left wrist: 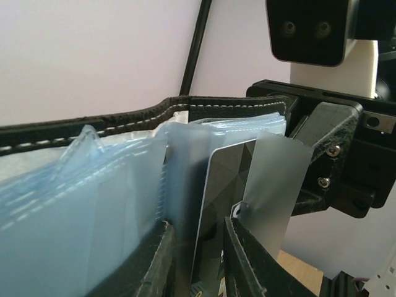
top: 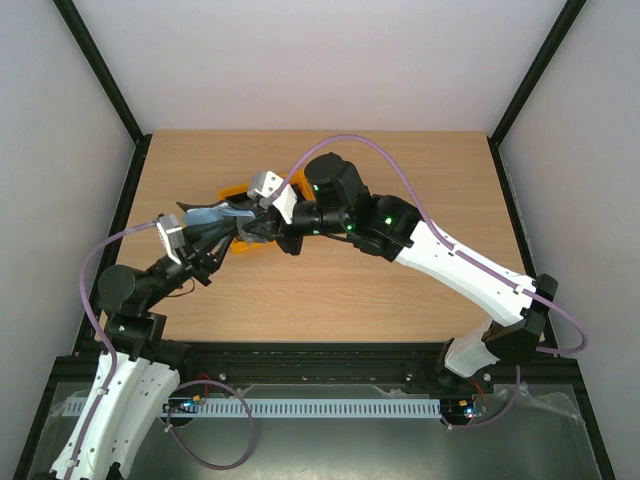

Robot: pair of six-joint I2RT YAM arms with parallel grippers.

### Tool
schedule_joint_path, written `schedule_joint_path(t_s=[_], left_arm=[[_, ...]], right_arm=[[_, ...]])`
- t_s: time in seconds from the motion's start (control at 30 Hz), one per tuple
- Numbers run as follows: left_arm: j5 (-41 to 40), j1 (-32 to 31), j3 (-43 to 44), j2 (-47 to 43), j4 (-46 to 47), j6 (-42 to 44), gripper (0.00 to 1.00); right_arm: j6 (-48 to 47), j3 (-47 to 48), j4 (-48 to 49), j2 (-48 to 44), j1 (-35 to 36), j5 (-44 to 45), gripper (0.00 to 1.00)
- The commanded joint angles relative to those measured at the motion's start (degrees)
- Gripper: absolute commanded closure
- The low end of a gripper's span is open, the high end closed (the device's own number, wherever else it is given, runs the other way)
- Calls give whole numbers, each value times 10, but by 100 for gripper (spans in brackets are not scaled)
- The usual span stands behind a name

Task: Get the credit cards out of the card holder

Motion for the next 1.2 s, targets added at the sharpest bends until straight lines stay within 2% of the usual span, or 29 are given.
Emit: schedule_joint_path(t_s=[0.0,0.2,0.37,0.43,0.53,0.57,0.8,0.87,0.93,1.03,1.1,1.13,1.17], left_arm=[[163,-20,13,2,45,37,77],[174,-27,19,4,31,74,74],[157,-32,16,2,10,86,74],[155,-32,15,-1,8,89,78],[159,-33,15,-4,7,89,95],[157,-33,15,-7,3,92,97],[143,-33,25,-23,-32,114,97],[143,-33,31,-23,-41,116,98],[142,-32,37,-24,-49,122,98],[136,-32,42,-26,-58,127,98],[124,-31,40,-27,-64,115,98],[116,-30,37,-29,-64,105,97],[104,-30,29,-32,-63,93,98]], right_arm=[[0,2,100,25,19,-64,98],[89,48,154,84,17,1,98],[128,96,152,133,18,-12,98],[135,97,157,139,17,-17,98],[135,89,159,139,17,-24,98],[133,86,160,137,17,-24,98],[147,38,186,114,-22,-65,98],[143,22,190,107,-36,-107,93],[137,-3,204,93,-48,-140,82],[125,-36,218,71,-61,-161,78],[127,-59,228,59,-68,-182,80],[128,-68,233,54,-71,-195,85],[133,-78,240,49,-75,-209,97]])
